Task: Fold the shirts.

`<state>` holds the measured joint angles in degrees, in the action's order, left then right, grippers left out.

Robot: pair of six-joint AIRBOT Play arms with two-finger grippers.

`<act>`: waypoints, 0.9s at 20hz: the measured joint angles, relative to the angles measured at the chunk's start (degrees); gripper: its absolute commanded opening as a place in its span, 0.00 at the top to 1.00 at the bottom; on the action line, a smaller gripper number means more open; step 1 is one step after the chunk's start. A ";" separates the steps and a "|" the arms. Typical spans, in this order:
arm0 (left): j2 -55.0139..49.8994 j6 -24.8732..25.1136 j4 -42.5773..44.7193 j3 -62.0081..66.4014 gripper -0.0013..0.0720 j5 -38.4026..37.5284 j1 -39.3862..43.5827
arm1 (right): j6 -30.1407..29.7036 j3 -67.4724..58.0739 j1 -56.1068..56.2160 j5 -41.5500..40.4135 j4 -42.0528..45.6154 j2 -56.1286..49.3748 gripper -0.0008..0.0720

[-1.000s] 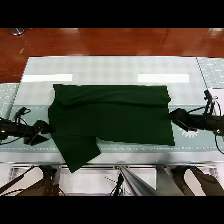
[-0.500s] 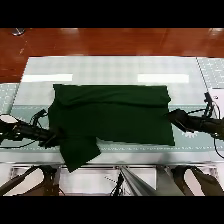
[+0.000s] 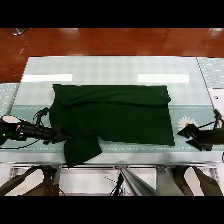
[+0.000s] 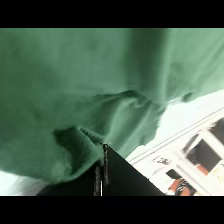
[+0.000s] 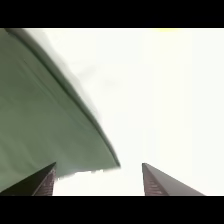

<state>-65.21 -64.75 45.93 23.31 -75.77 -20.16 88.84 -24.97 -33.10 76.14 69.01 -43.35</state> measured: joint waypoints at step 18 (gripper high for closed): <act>0.22 2.47 -3.54 0.00 0.96 0.74 0.04 | -7.89 2.49 1.99 -1.97 -9.16 -13.11 0.14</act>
<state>-64.99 -62.28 42.39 23.31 -75.02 -20.12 80.95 -22.48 -31.11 74.17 59.86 -56.47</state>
